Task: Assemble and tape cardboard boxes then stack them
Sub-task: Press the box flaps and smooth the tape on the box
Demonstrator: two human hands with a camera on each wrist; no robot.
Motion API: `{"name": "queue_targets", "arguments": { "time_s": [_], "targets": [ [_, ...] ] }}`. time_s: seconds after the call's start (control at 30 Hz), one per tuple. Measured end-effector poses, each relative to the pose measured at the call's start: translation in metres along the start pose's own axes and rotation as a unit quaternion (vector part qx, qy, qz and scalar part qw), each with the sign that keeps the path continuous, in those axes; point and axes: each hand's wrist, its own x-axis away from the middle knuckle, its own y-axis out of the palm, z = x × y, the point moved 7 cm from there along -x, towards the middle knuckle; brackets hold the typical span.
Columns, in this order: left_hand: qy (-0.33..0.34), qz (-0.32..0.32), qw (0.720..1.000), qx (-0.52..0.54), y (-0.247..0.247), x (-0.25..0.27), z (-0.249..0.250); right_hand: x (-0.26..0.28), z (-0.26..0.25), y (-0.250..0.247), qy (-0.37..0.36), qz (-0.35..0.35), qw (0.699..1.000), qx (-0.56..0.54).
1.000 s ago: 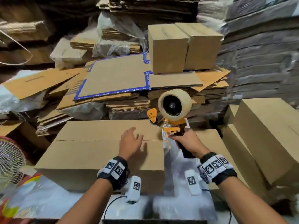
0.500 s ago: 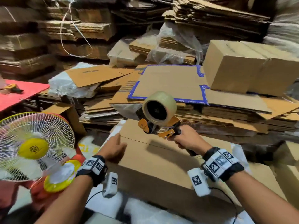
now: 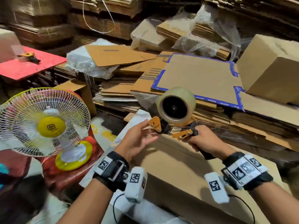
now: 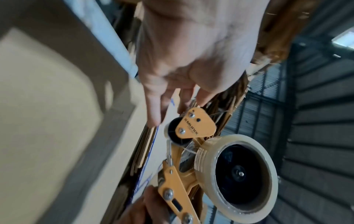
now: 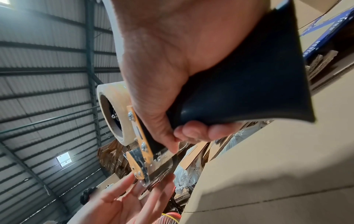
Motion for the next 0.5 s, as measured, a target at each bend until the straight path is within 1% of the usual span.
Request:
{"name": "queue_targets", "arguments": {
  "time_s": [0.07,0.13,0.3,0.4,0.5],
  "targets": [
    [-0.021,-0.021,0.994,0.101,0.005,-0.003,-0.005,0.0,-0.003,-0.002,-0.002,0.001,1.0,0.003],
    [-0.03,-0.019,0.983,0.181,0.006,-0.009,-0.011,-0.001,-0.004,-0.004,-0.001,0.0,1.0,0.004],
    [0.008,-0.027,0.966,0.259,0.014,-0.012,-0.021,-0.007,-0.005,-0.008,0.001,-0.005,1.0,0.01],
    [0.012,-0.036,0.951,0.306,0.016,-0.012,-0.028,-0.008,-0.006,-0.009,0.002,-0.012,1.0,0.011],
    [0.007,-0.041,0.946,0.32,0.017,-0.011,-0.032,-0.009,-0.008,-0.01,0.001,-0.017,1.0,0.016]
  ]
}}
